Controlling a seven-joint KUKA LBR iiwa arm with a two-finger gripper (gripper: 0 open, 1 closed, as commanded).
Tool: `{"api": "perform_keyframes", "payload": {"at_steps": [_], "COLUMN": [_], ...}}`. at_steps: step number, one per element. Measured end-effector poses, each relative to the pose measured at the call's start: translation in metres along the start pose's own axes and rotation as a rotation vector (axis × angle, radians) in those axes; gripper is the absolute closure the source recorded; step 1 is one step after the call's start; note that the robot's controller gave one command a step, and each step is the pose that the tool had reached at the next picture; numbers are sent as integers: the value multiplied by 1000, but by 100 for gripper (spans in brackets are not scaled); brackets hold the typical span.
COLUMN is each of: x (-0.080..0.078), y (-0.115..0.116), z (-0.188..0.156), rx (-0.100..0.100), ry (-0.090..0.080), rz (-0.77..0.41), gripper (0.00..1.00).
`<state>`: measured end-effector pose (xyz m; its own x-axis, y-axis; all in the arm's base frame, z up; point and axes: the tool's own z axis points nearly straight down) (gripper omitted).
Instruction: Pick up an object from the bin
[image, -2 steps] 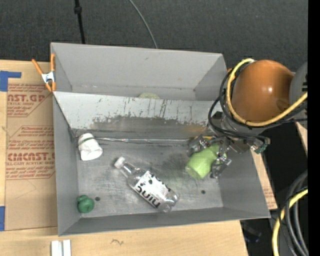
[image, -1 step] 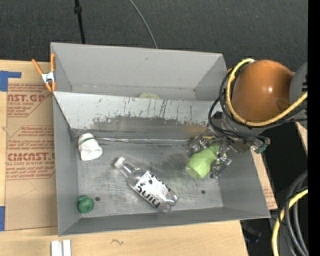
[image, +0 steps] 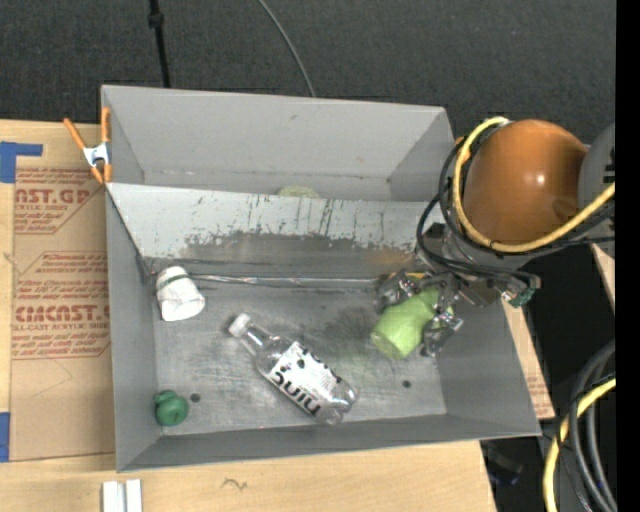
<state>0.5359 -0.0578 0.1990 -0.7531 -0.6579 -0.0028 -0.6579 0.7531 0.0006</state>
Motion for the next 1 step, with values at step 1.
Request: {"api": "perform_keyframes", "payload": {"at_steps": [1], "x": [0], "y": [0], "z": [0], "rx": [0], "ry": [0], "rz": [0], "gripper": [100]}}
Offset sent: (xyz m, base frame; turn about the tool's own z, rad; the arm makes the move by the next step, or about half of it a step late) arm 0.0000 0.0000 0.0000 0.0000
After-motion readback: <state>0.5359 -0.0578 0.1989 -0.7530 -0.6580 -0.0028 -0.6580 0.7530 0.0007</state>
